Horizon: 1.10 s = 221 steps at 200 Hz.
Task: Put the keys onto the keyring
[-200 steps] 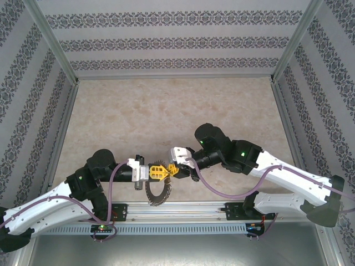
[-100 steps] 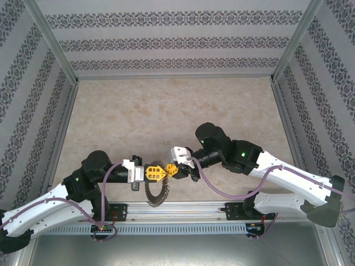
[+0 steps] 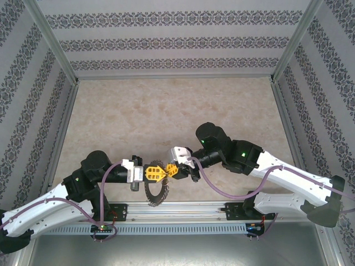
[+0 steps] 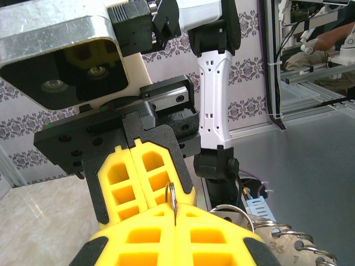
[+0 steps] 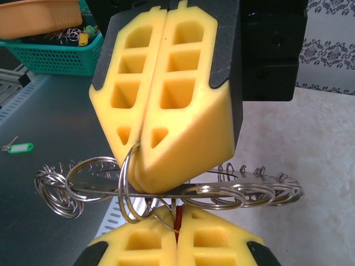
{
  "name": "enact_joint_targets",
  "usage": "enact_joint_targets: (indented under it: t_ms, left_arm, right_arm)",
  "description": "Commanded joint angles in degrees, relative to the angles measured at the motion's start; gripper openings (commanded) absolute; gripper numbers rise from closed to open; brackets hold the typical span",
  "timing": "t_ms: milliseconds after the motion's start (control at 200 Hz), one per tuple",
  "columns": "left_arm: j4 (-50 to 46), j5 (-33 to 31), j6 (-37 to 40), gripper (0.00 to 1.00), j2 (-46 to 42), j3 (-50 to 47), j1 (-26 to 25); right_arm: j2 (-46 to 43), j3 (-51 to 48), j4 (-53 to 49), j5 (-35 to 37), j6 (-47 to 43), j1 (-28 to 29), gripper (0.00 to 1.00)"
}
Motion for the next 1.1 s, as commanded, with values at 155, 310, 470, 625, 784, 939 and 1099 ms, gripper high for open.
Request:
enact_joint_targets:
  t_ms: [155,310,470,625,784,939,1099]
  left_arm:
    - [5.6,3.4,0.1,0.00,-1.4,1.0,-0.6]
    - [4.4,1.0,0.8,0.00,-1.4,0.8,-0.6]
    - [4.8,1.3,0.9,0.00,-1.3,0.7,-0.6]
    - [4.5,2.9,1.0,0.00,-0.9,1.2,-0.6]
    - [6.1,2.2,1.0,0.00,-1.8,1.0,-0.6]
    - [5.7,1.0,1.6,0.00,-2.2,1.1,-0.6]
    - [6.4,1.4,1.8,0.00,-2.0,1.2,-0.6]
  right_arm:
    - [-0.8,0.1,2.4,2.5,0.9,-0.7,0.04]
    - [-1.5,-0.5,2.4,2.6,0.7,-0.7,0.00]
    - [-1.5,-0.4,2.2,2.3,0.6,-0.8,0.00]
    - [-0.4,0.6,1.1,0.3,0.5,-0.7,0.00]
    - [-0.8,0.3,1.2,-0.4,-0.1,-0.8,0.00]
    - [-2.1,-0.7,1.3,0.7,0.0,-0.7,0.00]
    - [-1.7,-0.4,0.9,0.2,0.7,-0.8,0.00]
